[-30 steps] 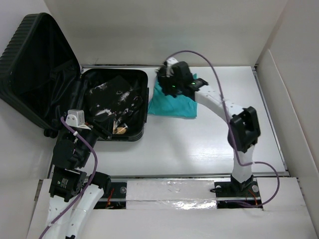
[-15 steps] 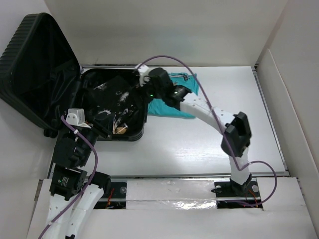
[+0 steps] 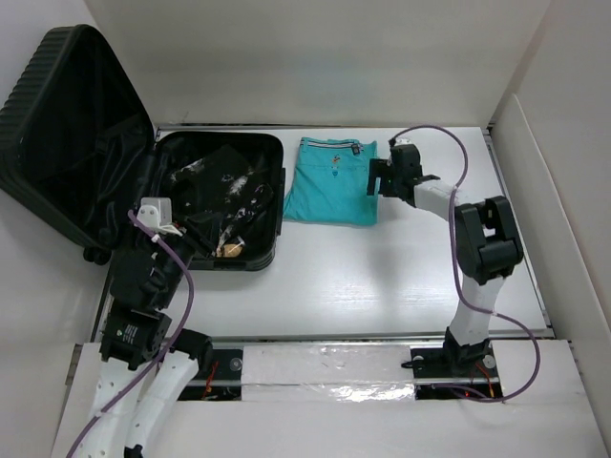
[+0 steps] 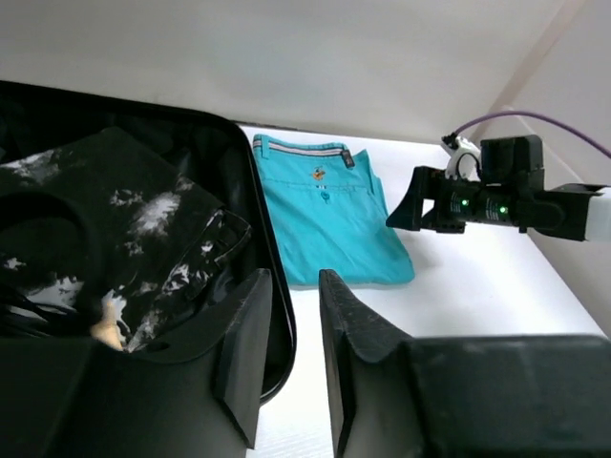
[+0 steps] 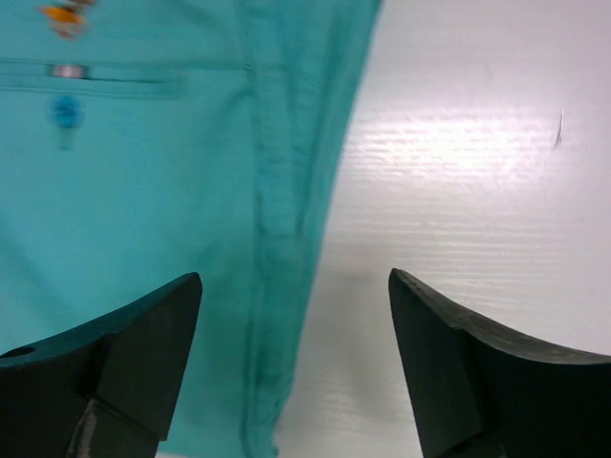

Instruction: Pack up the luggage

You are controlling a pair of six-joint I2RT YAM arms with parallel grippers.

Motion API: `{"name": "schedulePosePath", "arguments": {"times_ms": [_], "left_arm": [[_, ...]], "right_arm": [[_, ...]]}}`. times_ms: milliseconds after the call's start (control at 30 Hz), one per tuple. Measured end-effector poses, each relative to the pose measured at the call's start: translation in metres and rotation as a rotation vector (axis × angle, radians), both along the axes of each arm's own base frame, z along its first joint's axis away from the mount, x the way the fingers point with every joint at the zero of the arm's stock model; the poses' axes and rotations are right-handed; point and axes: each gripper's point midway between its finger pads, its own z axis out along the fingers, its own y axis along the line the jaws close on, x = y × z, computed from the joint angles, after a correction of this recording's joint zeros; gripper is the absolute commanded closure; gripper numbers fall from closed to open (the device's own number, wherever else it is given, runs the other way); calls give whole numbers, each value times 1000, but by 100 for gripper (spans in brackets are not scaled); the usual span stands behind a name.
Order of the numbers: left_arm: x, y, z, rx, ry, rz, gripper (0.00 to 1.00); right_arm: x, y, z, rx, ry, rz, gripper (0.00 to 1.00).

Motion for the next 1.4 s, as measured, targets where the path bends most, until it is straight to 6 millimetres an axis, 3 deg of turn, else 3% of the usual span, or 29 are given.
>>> {"name": "schedulePosePath", "arguments": {"times_ms": [133, 233, 333, 367, 433, 500, 533, 600, 733, 867, 967, 1067, 1100, 1167, 1200, 1233, 1267, 1300, 1400], "left_arm": [[10, -4, -11, 15, 50, -4, 92], [18, -7, -20, 26, 86, -6, 100], [25, -10, -29, 38, 124, -14, 100], [27, -12, -32, 41, 135, -19, 100], [32, -17, -38, 48, 161, -38, 100], [36, -25, -44, 51, 183, -74, 100], [37, -30, -44, 48, 184, -104, 100], [39, -42, -42, 32, 180, -162, 100], [49, -63, -53, 12, 232, -246, 100], [63, -91, -61, -11, 286, -330, 100], [79, -117, -79, 2, 371, -369, 100], [83, -152, -88, 42, 413, -399, 100], [82, -166, -87, 60, 417, -407, 100], [79, -190, -85, 92, 411, -405, 100], [79, -201, -83, 104, 402, -391, 97], [77, -211, -83, 116, 396, -374, 89], [74, -220, -85, 129, 394, -359, 62], [71, -227, -89, 140, 396, -340, 52], [66, -238, -111, 135, 430, -285, 41]], "right_arm": [[4, -8, -45, 8, 73, -37, 12], [22, 3, -35, 85, 44, -21, 13], [38, 17, -31, 165, 20, 17, 19], [42, 20, -35, 183, 22, 25, 24], [50, 26, -36, 229, 10, 39, 53], [54, 29, -41, 267, 10, 44, 91], [57, 31, -41, 299, 8, 42, 99], [60, 29, -38, 366, -14, 27, 100], [39, 11, -43, 472, -37, -45, 100], [-1, -28, -40, 542, -55, -160, 100], [-34, -54, -36, 568, -72, -243, 100], [-64, -53, -40, 591, -88, -289, 83], [-72, -45, -37, 607, -106, -289, 68], [-99, -26, -43, 623, -82, -263, 48], [-109, -20, -45, 631, -72, -257, 27], [-118, -16, -41, 654, -72, -244, 18], [-121, -14, -29, 666, -99, -223, 7], [-122, -18, -18, 669, -128, -224, 0], [-120, -34, 26, 630, -240, -228, 0]]}}
